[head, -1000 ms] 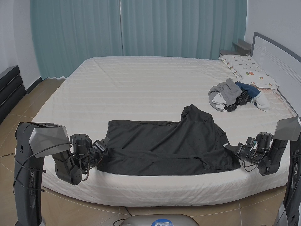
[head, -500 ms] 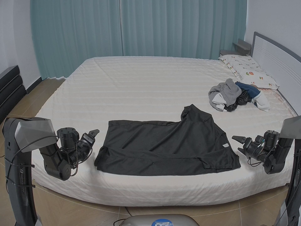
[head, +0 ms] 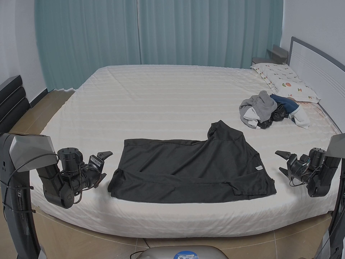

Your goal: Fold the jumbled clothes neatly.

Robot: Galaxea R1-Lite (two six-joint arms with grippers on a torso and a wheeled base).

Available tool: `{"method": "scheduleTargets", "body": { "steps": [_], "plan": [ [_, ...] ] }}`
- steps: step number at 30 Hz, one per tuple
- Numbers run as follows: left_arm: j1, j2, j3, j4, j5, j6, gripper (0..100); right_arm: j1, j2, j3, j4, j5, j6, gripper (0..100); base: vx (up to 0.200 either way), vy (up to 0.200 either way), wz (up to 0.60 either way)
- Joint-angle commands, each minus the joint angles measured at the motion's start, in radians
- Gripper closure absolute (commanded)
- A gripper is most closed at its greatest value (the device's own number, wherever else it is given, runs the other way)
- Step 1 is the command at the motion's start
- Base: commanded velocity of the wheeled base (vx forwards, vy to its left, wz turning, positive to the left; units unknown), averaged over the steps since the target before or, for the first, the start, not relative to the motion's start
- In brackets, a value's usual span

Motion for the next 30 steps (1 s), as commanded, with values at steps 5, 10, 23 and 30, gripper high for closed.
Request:
{"method": "scheduleTargets", "body": {
  "steps": [5, 10, 23, 30],
  "plan": [
    [-0.003, -0.02, 0.034, -0.005, -0.017, 0.0, 0, 0.006, 0.038, -0.011, 0.001, 0.002, 0.003, 0, 0.2, 0.0, 0.0],
    [-0.008, -0.066, 0.047, 0.007, -0.019, 0.026, 0, 0.01, 0.039, -0.006, 0.001, 0.0, 0.003, 0, 0.12, 0.0, 0.0],
    [-0.026, -0.245, -0.095, 0.585, -0.136, 0.32, 0, 0.016, 0.041, -0.001, 0.001, 0.0, 0.0, 0, 0.0, 0.0, 0.0],
    [-0.045, -0.193, -0.112, 0.731, -0.191, 0.484, 0, 0.018, 0.041, 0.002, 0.0, -0.001, -0.003, 0, 0.0, 0.0, 0.0]
  ]
}}
